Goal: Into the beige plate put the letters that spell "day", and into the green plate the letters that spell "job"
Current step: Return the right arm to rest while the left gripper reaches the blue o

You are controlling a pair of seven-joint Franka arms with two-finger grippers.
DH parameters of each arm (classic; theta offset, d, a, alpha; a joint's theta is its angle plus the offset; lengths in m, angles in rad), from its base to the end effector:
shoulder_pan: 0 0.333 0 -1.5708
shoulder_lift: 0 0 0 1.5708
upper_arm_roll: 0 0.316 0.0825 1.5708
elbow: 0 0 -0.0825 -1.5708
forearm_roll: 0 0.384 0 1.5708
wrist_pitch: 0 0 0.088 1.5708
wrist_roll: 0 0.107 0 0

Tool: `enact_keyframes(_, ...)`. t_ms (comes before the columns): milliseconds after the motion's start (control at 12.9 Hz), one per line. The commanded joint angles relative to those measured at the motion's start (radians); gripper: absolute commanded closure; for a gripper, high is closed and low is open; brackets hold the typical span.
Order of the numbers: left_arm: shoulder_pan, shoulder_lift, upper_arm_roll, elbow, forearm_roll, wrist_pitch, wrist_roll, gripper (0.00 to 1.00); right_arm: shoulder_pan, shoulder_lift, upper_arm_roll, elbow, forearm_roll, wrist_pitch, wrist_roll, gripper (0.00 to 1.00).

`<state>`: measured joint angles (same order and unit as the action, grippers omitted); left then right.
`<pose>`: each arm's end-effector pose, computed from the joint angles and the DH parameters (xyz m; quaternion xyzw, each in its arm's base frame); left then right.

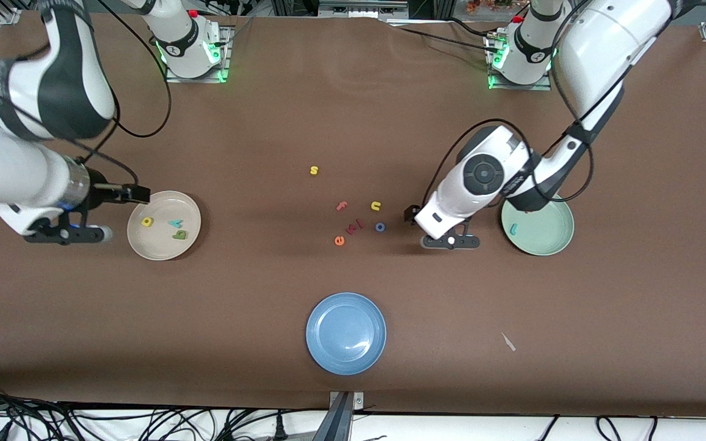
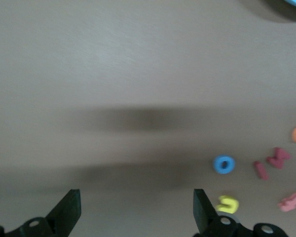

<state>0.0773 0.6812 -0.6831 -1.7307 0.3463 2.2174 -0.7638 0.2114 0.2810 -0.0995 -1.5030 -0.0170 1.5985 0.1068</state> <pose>0.5751 -0.3286 0.2554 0.9972 0.0240 -0.0516 0.0479 0.6217 0.0749 0.4925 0.9955 0.0042 -0.0889 0.0322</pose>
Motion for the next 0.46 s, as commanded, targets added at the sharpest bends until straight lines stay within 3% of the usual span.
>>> enact_keyframes(0,-0.167,0.050,0.106,0.077,-0.004,-0.016,-0.095,0.00,-0.053,-0.164,0.033,-0.135,-0.018,0.051,-0.003,0.00)
enact_keyframes(155,-0.304,0.078,0.207,0.135,-0.010,-0.016,-0.130,0.00,-0.076,-0.206,0.049,-0.167,-0.024,0.034,-0.001,0.00)
enact_keyframes(387,-0.399,0.113,0.244,0.190,-0.006,-0.016,-0.192,0.00,-0.084,-0.243,0.050,-0.171,-0.026,0.032,-0.007,0.00)
